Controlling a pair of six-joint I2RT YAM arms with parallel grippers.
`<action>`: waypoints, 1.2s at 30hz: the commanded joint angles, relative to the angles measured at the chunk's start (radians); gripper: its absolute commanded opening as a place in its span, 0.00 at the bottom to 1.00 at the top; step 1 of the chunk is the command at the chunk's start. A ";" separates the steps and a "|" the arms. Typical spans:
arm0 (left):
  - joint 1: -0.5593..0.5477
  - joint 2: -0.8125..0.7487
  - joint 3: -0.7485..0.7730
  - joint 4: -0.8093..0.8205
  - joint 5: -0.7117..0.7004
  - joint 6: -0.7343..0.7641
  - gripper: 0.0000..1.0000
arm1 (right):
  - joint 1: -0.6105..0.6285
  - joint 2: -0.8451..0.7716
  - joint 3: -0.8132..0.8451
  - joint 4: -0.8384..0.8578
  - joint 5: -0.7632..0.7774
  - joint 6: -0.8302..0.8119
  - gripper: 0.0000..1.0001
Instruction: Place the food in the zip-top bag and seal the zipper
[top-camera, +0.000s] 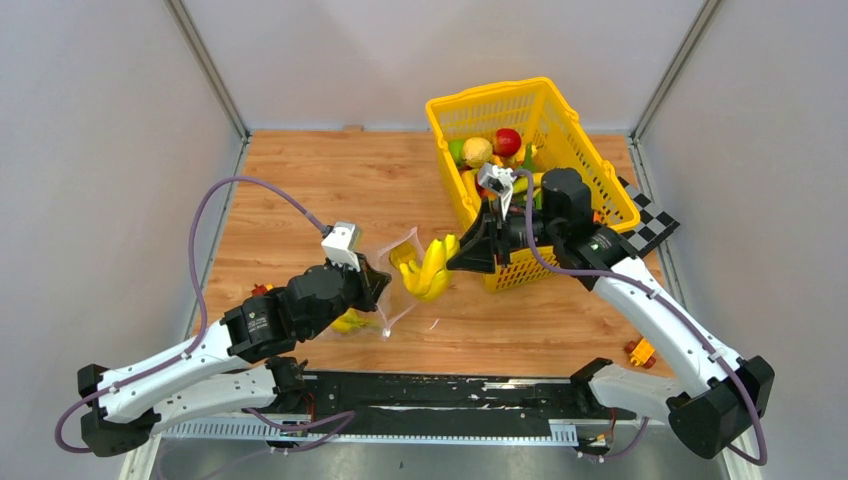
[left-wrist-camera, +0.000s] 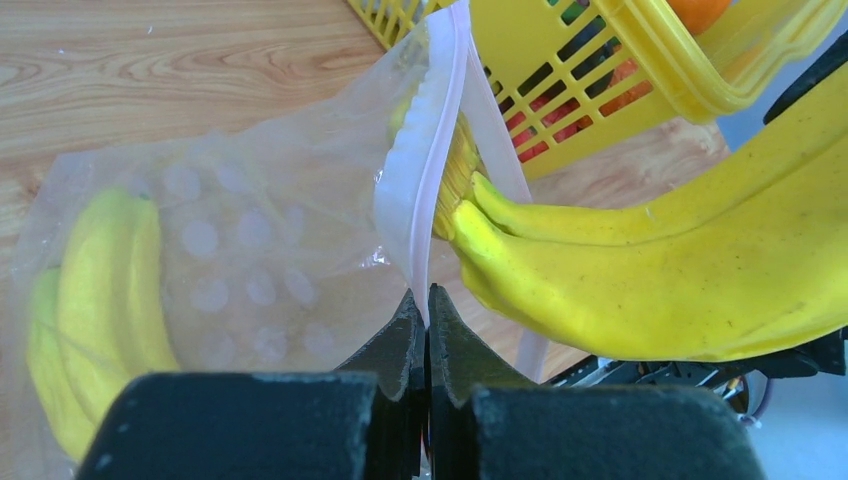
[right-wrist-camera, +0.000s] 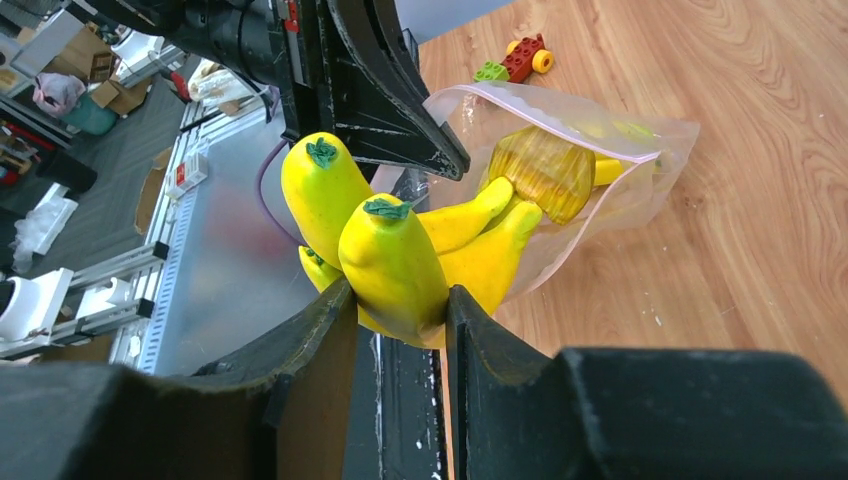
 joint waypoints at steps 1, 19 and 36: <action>0.001 -0.016 0.002 0.051 0.002 -0.002 0.00 | 0.007 0.004 0.056 0.018 0.043 0.060 0.04; 0.000 0.034 0.118 0.041 0.115 0.018 0.00 | 0.209 -0.042 -0.086 0.257 0.304 -0.160 0.12; 0.000 -0.045 0.088 0.034 0.037 -0.008 0.00 | 0.257 -0.052 -0.132 0.314 0.452 -0.269 0.56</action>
